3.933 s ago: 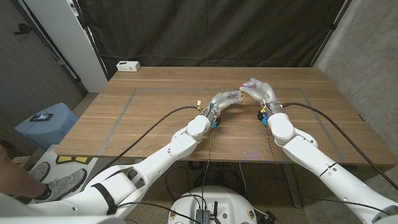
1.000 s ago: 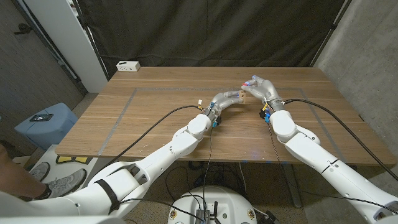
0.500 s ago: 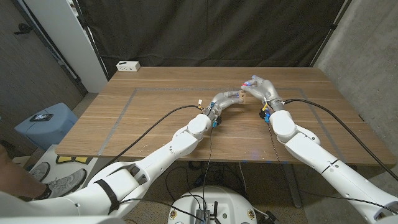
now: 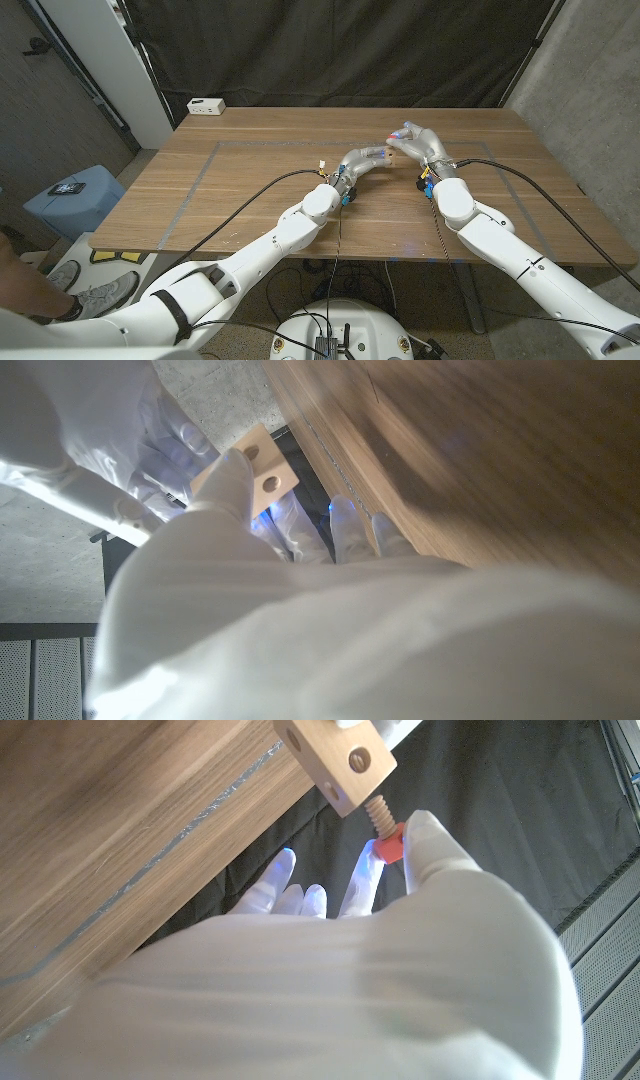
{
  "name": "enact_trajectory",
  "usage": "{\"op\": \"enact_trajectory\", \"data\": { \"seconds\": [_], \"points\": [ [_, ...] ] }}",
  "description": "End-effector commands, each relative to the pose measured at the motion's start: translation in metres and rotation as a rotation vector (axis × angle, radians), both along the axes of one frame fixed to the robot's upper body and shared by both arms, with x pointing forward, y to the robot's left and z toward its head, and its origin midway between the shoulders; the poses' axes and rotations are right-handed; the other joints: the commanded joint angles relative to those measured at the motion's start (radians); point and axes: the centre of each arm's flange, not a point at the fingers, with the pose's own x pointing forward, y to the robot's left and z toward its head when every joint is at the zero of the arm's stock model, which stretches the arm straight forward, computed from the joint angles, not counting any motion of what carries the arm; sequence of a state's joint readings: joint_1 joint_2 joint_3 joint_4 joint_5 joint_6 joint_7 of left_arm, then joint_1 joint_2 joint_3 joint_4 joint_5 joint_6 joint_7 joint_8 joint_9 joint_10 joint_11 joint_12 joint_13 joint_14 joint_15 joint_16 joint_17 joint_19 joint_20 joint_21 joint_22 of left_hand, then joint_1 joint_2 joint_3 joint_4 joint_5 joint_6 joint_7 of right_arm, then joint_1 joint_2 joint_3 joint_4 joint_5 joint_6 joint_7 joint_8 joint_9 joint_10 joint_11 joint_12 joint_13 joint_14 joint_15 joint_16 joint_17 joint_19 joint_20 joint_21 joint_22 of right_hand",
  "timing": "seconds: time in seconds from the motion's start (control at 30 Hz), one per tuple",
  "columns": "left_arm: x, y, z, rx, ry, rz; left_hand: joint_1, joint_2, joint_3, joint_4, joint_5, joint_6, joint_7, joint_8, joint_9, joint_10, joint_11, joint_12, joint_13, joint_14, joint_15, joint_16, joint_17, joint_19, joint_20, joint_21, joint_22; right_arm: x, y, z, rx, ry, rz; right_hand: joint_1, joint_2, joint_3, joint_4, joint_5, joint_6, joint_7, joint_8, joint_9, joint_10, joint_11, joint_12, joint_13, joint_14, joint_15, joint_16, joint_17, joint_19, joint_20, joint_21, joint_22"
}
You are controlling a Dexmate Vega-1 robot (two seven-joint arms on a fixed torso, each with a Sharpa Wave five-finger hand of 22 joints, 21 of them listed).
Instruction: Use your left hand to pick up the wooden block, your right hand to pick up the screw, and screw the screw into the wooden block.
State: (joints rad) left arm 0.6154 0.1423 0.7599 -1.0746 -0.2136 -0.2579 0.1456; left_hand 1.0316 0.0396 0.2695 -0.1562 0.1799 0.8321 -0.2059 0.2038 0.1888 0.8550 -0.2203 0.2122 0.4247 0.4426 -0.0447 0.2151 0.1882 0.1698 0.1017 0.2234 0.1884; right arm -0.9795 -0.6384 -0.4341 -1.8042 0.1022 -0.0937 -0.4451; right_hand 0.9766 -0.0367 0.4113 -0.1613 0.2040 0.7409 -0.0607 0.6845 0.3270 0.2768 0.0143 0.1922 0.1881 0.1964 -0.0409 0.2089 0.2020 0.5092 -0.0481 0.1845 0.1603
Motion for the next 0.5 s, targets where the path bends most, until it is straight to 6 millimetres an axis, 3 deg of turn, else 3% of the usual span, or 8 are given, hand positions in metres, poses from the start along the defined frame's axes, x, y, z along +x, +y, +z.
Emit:
{"op": "enact_trajectory", "data": {
  "seconds": [0.03, 0.5],
  "points": [
    [-0.0002, 0.0002, -0.0007, 0.001, 0.002, 0.001, 0.004, 0.006, 0.0, 0.006, -0.001, 0.007, 0.005, 0.003, 0.005, 0.007, -0.001, 0.004, 0.002, 0.012, -0.09, 0.0, 0.002, 0.005, 0.005, -0.002, 0.004, -0.0008, -0.0011, -0.0019, 0.003, 0.004, -0.003, 0.003, 0.009, 0.0, 0.002, 0.004, -0.001, -0.003, 0.007, 0.004, -0.001, -0.005, -0.001, 0.002, 0.002, -0.013, -0.003, 0.002, -0.001, -0.047, -0.002, 0.002],
    [0.0001, 0.0003, -0.0008, -0.001, 0.002, 0.002, 0.003, 0.009, -0.001, 0.007, -0.001, 0.005, 0.006, 0.003, 0.005, 0.007, -0.001, 0.004, 0.002, 0.011, -0.089, 0.0, 0.003, 0.005, 0.005, -0.002, 0.004, -0.0002, -0.001, -0.0027, -0.005, 0.006, -0.003, 0.003, 0.009, 0.0, 0.002, 0.005, -0.001, -0.003, 0.008, 0.003, -0.001, -0.005, 0.0, 0.002, 0.002, -0.012, -0.004, 0.002, -0.001, -0.046, -0.002, 0.002]
  ]
}}
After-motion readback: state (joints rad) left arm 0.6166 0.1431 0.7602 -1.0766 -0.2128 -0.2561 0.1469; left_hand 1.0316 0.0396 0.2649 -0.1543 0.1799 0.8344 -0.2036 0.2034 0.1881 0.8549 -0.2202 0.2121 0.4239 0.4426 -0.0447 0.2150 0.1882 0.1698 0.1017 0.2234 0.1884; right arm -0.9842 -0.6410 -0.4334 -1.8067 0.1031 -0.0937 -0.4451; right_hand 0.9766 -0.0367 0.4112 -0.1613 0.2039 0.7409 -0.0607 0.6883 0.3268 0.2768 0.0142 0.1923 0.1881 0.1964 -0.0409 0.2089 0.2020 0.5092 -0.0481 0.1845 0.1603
